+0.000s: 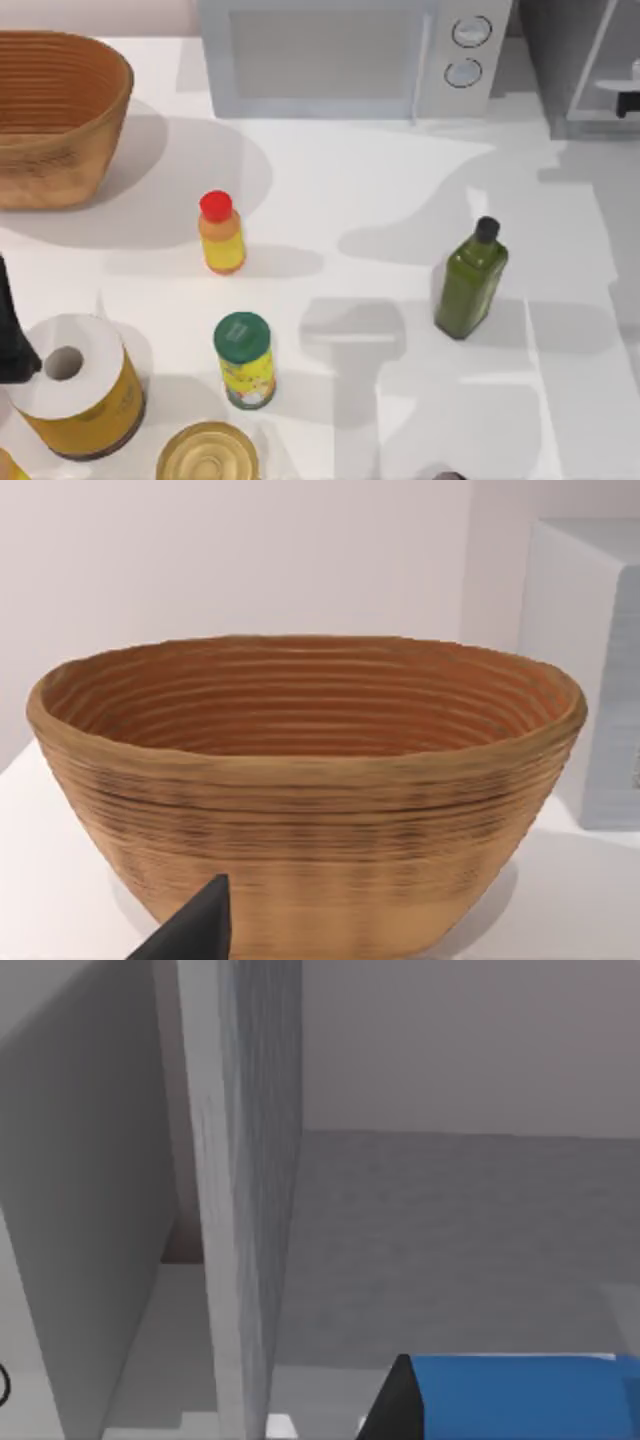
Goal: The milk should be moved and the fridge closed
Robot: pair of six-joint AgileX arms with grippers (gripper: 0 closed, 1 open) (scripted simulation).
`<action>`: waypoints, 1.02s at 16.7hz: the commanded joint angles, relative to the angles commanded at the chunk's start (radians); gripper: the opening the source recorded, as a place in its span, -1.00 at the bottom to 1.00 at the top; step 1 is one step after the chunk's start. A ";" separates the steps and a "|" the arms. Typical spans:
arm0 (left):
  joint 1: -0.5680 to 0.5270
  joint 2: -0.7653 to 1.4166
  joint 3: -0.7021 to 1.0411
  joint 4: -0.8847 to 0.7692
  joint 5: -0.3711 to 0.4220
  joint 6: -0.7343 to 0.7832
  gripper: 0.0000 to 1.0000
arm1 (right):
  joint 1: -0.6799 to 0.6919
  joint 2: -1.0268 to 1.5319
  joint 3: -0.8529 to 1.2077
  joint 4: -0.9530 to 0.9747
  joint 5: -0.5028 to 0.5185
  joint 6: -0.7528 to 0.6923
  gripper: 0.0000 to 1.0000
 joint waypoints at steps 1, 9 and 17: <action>0.000 0.000 0.000 0.000 0.000 0.000 1.00 | -0.009 0.042 0.081 -0.077 -0.011 -0.006 -1.00; 0.000 0.000 0.000 0.000 0.000 0.000 1.00 | -0.107 0.352 0.730 -0.749 -0.079 -0.060 -1.00; 0.000 0.000 0.000 0.000 0.000 0.000 1.00 | -0.162 0.467 0.962 -0.996 -0.093 -0.080 -1.00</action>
